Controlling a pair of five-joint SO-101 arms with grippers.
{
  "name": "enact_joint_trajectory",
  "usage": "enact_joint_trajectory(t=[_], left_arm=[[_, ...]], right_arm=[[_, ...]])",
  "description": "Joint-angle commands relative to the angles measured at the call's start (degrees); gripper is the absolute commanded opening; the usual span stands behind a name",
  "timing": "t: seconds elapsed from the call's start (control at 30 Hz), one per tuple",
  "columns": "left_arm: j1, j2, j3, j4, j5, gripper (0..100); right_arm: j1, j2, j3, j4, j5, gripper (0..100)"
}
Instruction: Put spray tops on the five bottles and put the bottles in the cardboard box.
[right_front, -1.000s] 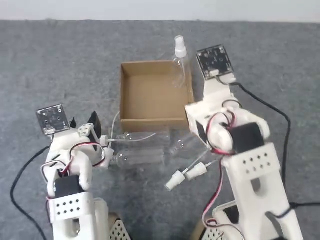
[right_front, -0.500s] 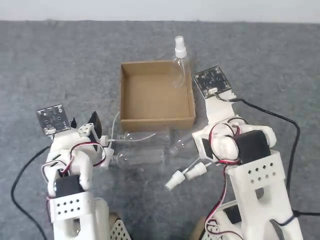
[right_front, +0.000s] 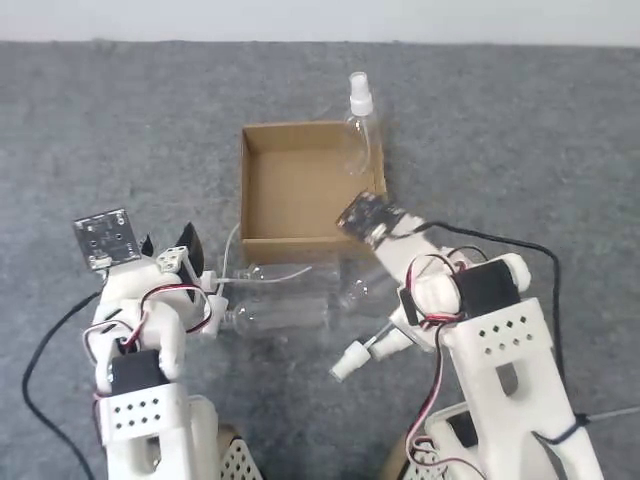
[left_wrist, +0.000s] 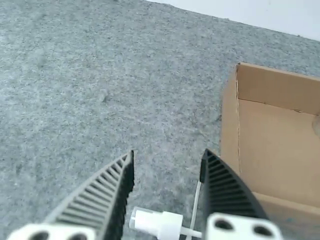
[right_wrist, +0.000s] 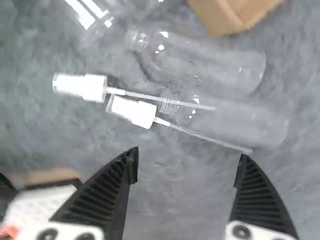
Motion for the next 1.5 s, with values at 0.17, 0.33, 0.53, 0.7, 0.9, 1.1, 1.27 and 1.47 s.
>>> enact_joint_trajectory(t=[0.17, 0.33, 0.53, 0.7, 0.9, 1.1, 1.27, 1.47], left_arm=[[-0.26, -1.14, -0.48, -1.93, -0.18, 20], [-0.26, -1.14, -0.40, -1.93, -0.18, 20], [-0.26, -1.14, -0.40, -1.93, -0.18, 20], [-0.26, -1.14, -0.40, -1.93, -0.18, 20], [-0.26, -1.14, -0.40, -1.93, -0.18, 20], [-0.26, -1.14, -0.40, -1.93, -0.18, 20], [-0.18, -1.14, -0.40, -1.93, -0.18, 20], [-0.18, -1.14, -0.40, -1.93, -0.18, 20]], right_arm=[[7.34, 0.40, -0.70, -4.26, 26.11, 25.7], [9.36, 8.92, -0.97, -4.62, 32.70, 32.2], [9.19, 16.04, -0.88, -10.24, 36.04, 35.5], [9.27, 22.90, -0.88, -12.53, 38.77, 35.5], [11.12, 31.34, -0.88, -17.98, 39.21, 35.5], [14.73, 37.05, -0.88, -23.16, 39.21, 34.8], [17.89, 38.46, -0.88, -25.19, 39.21, 19.9], [20.79, 38.11, -0.88, -24.66, 39.21, 7.2]])
